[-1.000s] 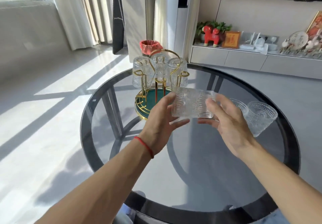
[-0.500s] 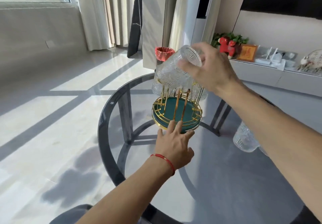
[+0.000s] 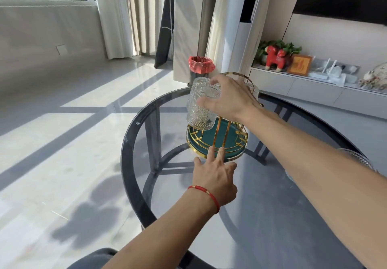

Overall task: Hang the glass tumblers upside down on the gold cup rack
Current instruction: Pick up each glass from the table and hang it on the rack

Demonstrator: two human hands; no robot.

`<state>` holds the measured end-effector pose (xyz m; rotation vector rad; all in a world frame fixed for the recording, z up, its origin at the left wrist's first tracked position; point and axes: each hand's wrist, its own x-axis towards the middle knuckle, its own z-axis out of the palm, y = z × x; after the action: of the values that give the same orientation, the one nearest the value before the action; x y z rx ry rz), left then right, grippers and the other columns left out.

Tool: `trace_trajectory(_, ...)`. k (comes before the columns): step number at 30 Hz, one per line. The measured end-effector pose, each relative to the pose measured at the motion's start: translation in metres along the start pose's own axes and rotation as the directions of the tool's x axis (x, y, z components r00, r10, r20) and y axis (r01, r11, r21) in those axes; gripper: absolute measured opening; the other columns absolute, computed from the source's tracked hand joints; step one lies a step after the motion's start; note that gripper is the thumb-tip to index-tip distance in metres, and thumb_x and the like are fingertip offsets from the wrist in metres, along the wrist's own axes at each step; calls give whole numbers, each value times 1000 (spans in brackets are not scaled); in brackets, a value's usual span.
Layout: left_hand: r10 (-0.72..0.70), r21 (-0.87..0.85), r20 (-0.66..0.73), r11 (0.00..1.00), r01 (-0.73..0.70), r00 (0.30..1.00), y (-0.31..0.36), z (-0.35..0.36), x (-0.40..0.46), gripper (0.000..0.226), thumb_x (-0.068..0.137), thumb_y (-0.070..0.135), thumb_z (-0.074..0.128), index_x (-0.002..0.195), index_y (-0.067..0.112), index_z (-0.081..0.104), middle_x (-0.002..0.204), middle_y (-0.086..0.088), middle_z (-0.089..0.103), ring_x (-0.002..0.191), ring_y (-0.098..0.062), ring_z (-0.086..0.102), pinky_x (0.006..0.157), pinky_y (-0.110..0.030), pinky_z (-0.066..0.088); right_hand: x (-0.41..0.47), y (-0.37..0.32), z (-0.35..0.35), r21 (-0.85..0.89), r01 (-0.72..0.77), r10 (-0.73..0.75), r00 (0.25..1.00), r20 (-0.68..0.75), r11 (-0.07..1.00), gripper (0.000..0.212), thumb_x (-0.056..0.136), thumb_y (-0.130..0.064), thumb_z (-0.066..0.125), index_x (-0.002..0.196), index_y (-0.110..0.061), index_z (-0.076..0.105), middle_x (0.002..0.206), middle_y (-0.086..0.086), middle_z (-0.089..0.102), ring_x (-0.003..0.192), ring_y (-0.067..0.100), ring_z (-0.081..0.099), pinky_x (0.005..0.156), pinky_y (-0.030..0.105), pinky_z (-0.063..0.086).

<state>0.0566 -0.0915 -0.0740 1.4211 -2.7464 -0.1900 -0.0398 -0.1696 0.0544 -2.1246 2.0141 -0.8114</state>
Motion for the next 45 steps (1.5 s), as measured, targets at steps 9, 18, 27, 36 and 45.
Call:
trace_trajectory(9, 6, 0, 28, 1000, -6, 1000, 1, -6, 0, 49, 97, 36, 55, 145, 34, 50, 170, -15, 14, 155, -39, 5, 110, -60, 35, -6, -2, 15, -43, -2, 4, 999, 47, 999, 69, 85, -57, 73, 135, -16, 50, 123, 10, 62, 113, 31, 60, 88, 37, 46)
trace_trajectory(18, -35, -239, -157, 971, -3, 987, 15, -21, 4, 38, 91, 30, 59, 127, 23, 66, 122, -9, 60, 119, -33, 52, 88, -42, 47, -44, 9, -2, -21, 120, -122, 985, -126, 993, 42, 98, -43, 62, 129, -15, 58, 128, 5, 63, 116, 23, 57, 92, 38, 47)
trace_trajectory(27, 44, -424, -366, 881, -209, 929, 59, -28, 8, 33, 90, 23, 63, 123, 20, 68, 123, -9, 67, 113, -31, 58, 90, -42, 51, -174, 129, -42, 50, -36, 56, 868, -494, 998, 10, 84, -7, 60, 87, -10, 69, 81, 5, 65, 74, 13, 53, 72, 26, 46)
trace_trajectory(36, 128, -375, -356, 888, -267, 926, 79, -6, 10, 42, 86, 18, 69, 127, 15, 64, 132, -11, 59, 120, -31, 55, 96, -40, 48, -224, 211, -61, 145, -348, 365, 727, -581, 926, 26, 79, -28, 58, 105, -26, 54, 104, -5, 49, 87, 10, 49, 78, 27, 39)
trace_trajectory(45, 139, -394, -301, 883, -256, 943, 93, 4, 1, 42, 88, 19, 68, 130, 18, 62, 133, -9, 59, 121, -29, 55, 95, -38, 48, -225, 265, -32, 509, -569, 700, 708, -96, 646, 98, 67, -47, 85, 149, -31, 33, 143, -8, 52, 128, 13, 53, 107, 36, 45)
